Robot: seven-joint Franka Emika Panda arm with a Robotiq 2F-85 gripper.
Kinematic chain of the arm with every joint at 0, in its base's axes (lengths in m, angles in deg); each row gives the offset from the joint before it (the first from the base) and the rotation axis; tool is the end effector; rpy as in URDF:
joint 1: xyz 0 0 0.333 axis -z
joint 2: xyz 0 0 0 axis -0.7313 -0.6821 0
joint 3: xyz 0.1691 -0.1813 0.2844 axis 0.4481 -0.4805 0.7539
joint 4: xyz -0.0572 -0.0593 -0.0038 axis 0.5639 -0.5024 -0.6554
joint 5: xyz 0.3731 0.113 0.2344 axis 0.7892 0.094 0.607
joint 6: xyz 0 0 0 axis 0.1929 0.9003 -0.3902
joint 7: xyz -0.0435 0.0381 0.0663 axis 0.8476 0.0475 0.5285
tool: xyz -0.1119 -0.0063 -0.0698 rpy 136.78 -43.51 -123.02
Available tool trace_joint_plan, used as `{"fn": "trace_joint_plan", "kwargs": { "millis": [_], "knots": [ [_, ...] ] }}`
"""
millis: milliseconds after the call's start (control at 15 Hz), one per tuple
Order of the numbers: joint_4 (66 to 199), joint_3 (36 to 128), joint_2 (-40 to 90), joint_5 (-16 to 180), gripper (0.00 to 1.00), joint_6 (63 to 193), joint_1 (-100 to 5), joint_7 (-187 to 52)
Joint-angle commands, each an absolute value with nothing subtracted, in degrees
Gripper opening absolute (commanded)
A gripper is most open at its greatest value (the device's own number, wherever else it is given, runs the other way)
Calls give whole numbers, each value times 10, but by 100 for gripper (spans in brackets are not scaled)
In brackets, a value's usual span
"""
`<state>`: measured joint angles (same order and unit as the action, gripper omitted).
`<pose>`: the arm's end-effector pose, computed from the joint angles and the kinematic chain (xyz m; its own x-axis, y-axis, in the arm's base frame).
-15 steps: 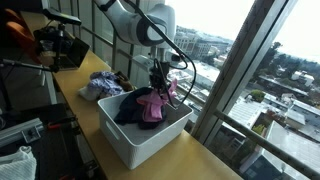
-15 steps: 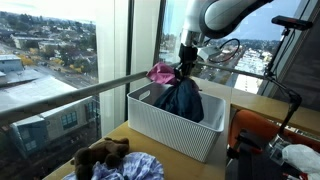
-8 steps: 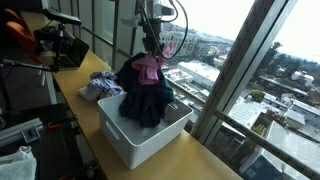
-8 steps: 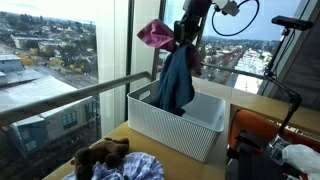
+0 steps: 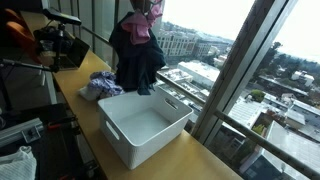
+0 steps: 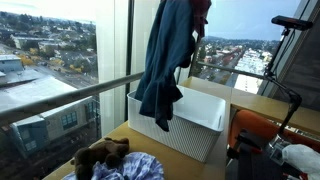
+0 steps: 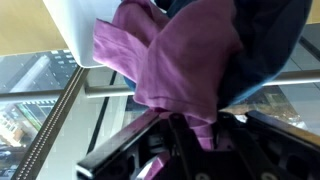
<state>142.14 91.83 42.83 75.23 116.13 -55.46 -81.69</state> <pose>0.6391 0.1525 0.6245 0.9162 0.0001 0.4008 -0.0193 -0.9988 0.0443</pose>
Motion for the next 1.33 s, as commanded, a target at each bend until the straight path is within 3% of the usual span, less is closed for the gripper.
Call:
{"fn": "trace_joint_plan", "kwargs": {
  "millis": [0,333,1267],
  "knots": [
    [1370,944,418,732,6,1132,-561,-840],
    [1326,972,399,715,6,1115,-579,-860],
    [1402,971,268,719,6,1149,-629,-913]
  ]
}}
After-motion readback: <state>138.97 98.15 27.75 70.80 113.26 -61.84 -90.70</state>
